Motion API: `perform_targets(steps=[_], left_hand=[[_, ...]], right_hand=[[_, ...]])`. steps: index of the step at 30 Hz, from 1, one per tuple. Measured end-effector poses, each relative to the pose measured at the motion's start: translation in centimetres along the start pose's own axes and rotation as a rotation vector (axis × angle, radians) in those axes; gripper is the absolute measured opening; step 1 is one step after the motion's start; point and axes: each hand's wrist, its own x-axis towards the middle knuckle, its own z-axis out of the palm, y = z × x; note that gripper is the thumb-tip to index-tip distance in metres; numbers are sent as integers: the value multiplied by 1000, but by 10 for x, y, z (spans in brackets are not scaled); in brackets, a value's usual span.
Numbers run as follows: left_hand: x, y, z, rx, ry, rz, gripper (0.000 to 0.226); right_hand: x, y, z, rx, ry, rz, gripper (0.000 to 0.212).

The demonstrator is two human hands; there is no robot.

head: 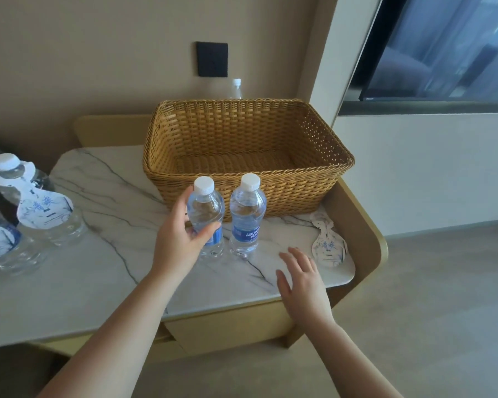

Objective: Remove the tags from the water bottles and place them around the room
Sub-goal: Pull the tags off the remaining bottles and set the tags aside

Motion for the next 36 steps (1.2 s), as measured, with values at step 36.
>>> perform_targets(steps=[36], left_hand=[[36,-128,-275,136,444,-344,66]], right_hand=[[153,-407,169,559,-205,-61,87]])
